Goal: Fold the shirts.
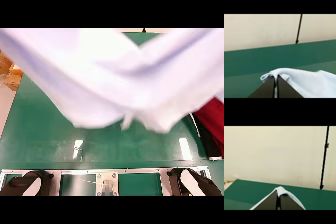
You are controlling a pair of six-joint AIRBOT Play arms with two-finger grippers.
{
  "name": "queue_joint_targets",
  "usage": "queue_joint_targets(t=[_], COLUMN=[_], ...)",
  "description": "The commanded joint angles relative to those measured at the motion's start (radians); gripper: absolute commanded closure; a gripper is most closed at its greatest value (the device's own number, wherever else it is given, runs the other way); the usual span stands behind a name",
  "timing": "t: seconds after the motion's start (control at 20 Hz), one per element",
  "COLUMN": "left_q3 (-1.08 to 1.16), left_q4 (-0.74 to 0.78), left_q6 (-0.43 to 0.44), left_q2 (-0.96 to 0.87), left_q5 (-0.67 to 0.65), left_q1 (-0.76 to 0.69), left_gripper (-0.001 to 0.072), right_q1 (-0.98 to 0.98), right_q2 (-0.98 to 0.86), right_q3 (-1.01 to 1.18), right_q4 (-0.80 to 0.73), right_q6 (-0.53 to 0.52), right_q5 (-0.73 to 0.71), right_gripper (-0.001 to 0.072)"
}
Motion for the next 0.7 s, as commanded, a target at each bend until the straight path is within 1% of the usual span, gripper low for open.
queue_joint_targets(t=[0.0, 0.1, 0.15, 0.2, 0.3, 0.4, 0.45, 0.5, 0.55, 0.6, 0.65], left_q3=[-0.153, -0.354, -0.477, -0.599, -0.869, -1.115, -1.21, -1.276, -1.319, -1.334, -1.334], left_q4=[0.105, 0.06, 0.027, -0.014, -0.097, -0.142, -0.156, -0.163, -0.163, -0.162, -0.163], left_q6=[-0.013, 0.005, 0.016, 0.041, 0.088, 0.101, 0.102, 0.101, 0.102, 0.109, 0.124], left_q2=[0.0, 0.0, 0.0, 0.0, 0.0, -0.009, -0.026, -0.042, -0.066, -0.088, -0.105], left_q5=[-0.034, 0.006, 0.039, 0.085, 0.238, 0.431, 0.514, 0.573, 0.613, 0.624, 0.622], left_q1=[0.002, 0.002, 0.002, 0.002, 0.002, 0.002, 0.002, 0.002, 0.002, 0.002, 0.002], left_gripper=[0.0677, 0.0677, 0.0677, 0.0676, 0.0677, 0.0677, 0.0677, 0.0677, 0.0677, 0.0676, 0.0677], right_q1=[0.008, 0.06, 0.093, 0.132, 0.209, 0.278, 0.299, 0.308, 0.309, 0.308, 0.302], right_q2=[0.018, 0.018, 0.016, 0.01, -0.028, -0.119, -0.18, -0.252, -0.32, -0.367, -0.4], right_q3=[-0.178, -0.405, -0.536, -0.687, -0.973, -1.188, -1.245, -1.271, -1.268, -1.253, -1.229], right_q4=[-0.001, 0.0, 0.0, 0.0, 0.001, 0.002, 0.006, 0.019, 0.028, 0.028, 0.027], right_q6=[-0.001, -0.038, -0.061, -0.085, -0.121, -0.125, -0.125, -0.125, -0.125, -0.125, -0.125], right_q5=[0.037, 0.028, -0.001, -0.059, -0.232, -0.428, -0.493, -0.527, -0.531, -0.529, -0.522], right_gripper=[0.0691, 0.0691, 0.0691, 0.0691, 0.069, 0.069, 0.069, 0.069, 0.069, 0.0689, 0.0642])
